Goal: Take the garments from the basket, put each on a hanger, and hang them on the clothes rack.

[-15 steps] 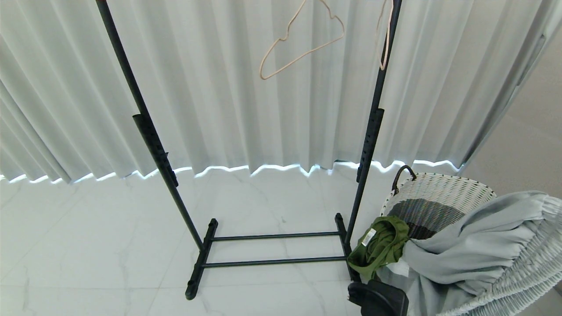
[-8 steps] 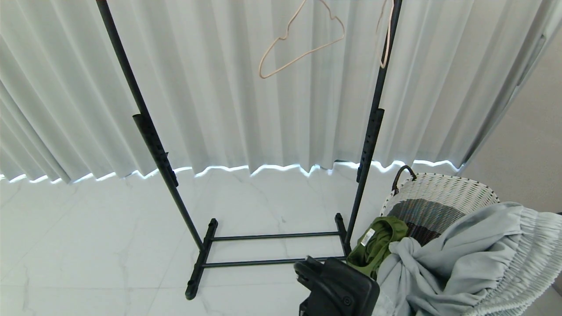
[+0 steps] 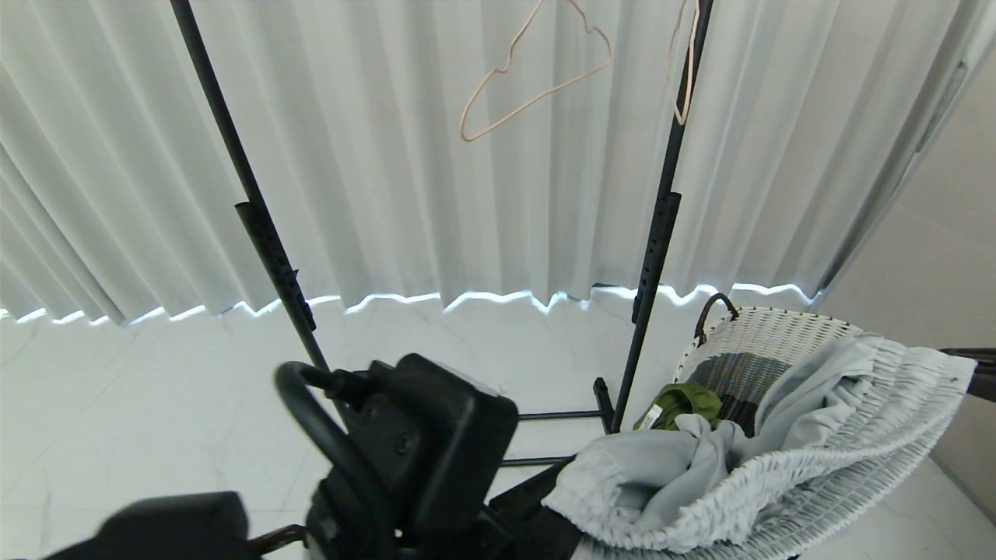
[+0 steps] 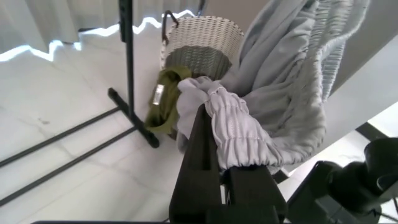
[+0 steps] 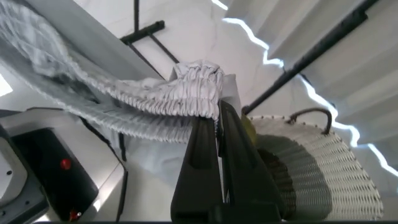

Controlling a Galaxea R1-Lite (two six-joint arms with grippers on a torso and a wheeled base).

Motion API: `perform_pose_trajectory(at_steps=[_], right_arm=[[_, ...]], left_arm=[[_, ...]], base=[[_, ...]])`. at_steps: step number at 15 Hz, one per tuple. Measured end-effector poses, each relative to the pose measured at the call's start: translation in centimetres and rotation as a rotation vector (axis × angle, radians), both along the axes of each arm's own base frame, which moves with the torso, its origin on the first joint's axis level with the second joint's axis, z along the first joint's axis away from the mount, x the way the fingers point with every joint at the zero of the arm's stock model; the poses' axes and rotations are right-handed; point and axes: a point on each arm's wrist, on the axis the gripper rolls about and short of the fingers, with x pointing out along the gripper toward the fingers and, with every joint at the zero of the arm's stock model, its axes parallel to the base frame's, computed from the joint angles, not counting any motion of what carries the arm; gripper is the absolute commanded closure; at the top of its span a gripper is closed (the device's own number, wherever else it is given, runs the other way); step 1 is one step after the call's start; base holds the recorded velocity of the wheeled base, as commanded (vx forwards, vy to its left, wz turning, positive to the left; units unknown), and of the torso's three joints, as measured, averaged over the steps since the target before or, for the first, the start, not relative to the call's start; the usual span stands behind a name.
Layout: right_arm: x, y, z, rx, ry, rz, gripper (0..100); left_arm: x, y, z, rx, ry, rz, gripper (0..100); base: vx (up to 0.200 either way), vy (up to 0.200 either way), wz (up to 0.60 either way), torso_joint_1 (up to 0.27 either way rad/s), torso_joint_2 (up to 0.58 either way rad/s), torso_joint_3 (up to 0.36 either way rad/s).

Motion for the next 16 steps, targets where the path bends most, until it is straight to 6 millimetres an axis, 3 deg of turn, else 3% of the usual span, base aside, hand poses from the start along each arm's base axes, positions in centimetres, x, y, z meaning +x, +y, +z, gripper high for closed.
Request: perform_pose_trajectory(at_steps=[5, 8, 10, 13, 16], right_arm=[[2.9, 2.7, 0.3, 0.021, -0.049, 0.087, 100], [4.9, 4.8, 0.2, 0.034, -0.081, 0.116, 100], [5.9, 6.1, 0.2, 0.040, -0.104, 0.117, 100], [6.8, 7.7, 0.1, 0.032, -0.109, 0.111, 100], [7.3, 8.6, 1.2, 0.050, -0.133, 0.126, 100]], left_arm=[[-1.6, 5.4, 3.4, 0.017, -0.006, 0.002, 100], [-2.3, 8.5, 7.2, -0.030, -0.046, 0.009, 100], [-2.4, 10.1, 9.1, -0.061, -0.063, 0.039, 100], [-2.1, 12.3, 10.3, -0.007, -0.121, 0.112, 100], [-2.4, 13.5, 12.0, -0.033, -0.163, 0.133, 100]], base=[[0.000, 0.000, 0.00, 0.000, 0.00, 0.000], [0.000, 0.000, 0.00, 0.000, 0.00, 0.000], [0.000, 0.000, 0.00, 0.000, 0.00, 0.000], [0.000, 0.000, 0.00, 0.000, 0.00, 0.000], [0.000, 0.000, 0.00, 0.000, 0.00, 0.000]])
